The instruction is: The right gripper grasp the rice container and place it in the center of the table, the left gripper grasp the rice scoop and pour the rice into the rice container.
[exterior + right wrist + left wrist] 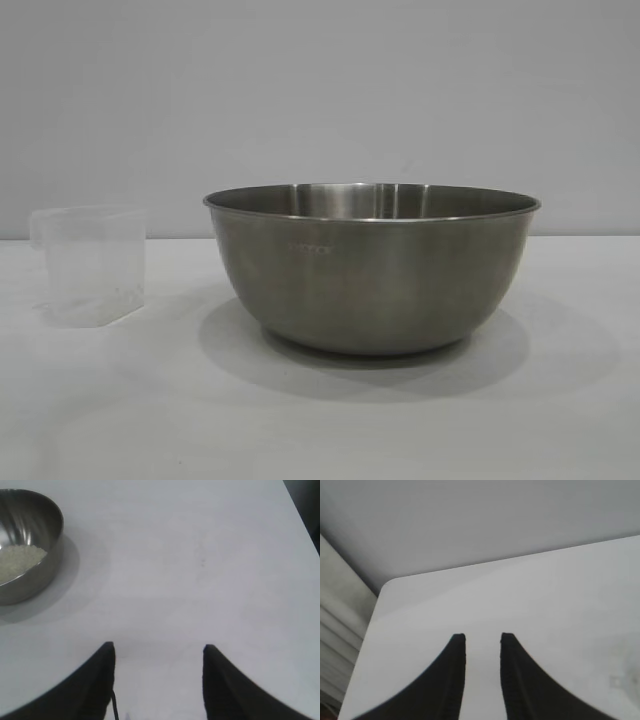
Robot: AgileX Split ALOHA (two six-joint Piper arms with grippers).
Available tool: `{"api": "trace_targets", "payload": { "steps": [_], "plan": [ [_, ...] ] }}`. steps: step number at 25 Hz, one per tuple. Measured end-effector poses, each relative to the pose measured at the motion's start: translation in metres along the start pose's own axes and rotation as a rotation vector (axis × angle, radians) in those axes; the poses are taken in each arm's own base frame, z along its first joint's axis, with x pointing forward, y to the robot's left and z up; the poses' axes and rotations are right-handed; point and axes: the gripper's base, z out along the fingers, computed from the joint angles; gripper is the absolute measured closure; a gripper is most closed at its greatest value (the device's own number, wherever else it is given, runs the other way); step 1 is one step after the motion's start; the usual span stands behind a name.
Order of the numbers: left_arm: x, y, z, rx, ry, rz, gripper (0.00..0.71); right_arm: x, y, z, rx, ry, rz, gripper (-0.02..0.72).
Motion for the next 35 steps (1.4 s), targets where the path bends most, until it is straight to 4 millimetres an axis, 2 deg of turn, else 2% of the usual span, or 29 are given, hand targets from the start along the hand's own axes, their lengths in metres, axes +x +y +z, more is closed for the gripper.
{"api": "trace_targets", "payload": {
  "steps": [7, 8, 9, 11, 15, 22, 26, 30, 35],
  "plan": [
    [0.001, 0.005, -0.059, -0.018, 0.138, -0.076, 0.576, 0.0, 0.0, 0.0, 0.0, 0.0, 0.0, 0.334],
    [0.001, 0.006, -0.067, -0.019, 0.144, -0.083, 0.536, 0.0, 0.0, 0.0, 0.0, 0.0, 0.0, 0.334],
    [0.002, 0.006, -0.075, -0.016, 0.159, -0.094, 0.545, 0.0, 0.0, 0.0, 0.0, 0.0, 0.0, 0.334],
    [0.008, 0.004, -0.089, -0.001, 0.199, -0.124, 0.477, 0.0, 0.0, 0.0, 0.0, 0.0, 0.0, 0.334],
    [0.025, 0.0, -0.115, 0.019, 0.276, -0.153, 0.483, 0.0, 0.0, 0.0, 0.0, 0.0, 0.0, 0.334],
    [0.049, -0.004, -0.16, 0.007, 0.196, -0.21, 0.483, 0.0, 0.0, 0.0, 0.0, 0.0, 0.0, 0.334],
    [0.061, -0.006, -0.168, 0.003, 0.147, -0.216, 0.483, 0.0, 0.0, 0.0, 0.0, 0.0, 0.0, 0.334],
    [0.08, -0.01, -0.16, 0.003, 0.139, -0.216, 0.483, 0.0, 0.0, 0.0, 0.0, 0.0, 0.0, 0.334],
    [0.083, -0.01, -0.157, 0.005, 0.149, -0.19, 0.483, 0.0, 0.0, 0.0, 0.0, 0.002, 0.0, 0.334]
  ]
}}
